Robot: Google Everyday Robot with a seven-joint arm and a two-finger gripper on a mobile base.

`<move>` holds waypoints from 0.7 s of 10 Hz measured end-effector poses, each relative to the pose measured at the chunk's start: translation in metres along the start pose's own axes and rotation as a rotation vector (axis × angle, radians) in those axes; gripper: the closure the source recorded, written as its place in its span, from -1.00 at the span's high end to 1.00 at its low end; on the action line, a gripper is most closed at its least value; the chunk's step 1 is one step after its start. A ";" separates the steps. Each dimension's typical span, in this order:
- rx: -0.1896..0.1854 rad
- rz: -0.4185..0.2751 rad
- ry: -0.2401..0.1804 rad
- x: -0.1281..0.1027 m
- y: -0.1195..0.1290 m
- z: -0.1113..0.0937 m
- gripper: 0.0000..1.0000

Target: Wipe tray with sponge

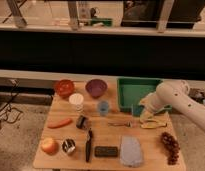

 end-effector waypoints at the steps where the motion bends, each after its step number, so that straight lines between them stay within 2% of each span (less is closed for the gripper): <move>1: 0.008 0.006 -0.005 0.001 -0.008 0.002 -1.00; 3: 0.023 0.016 -0.024 0.001 -0.029 0.011 -1.00; 7: 0.024 0.021 -0.026 0.005 -0.031 0.013 -1.00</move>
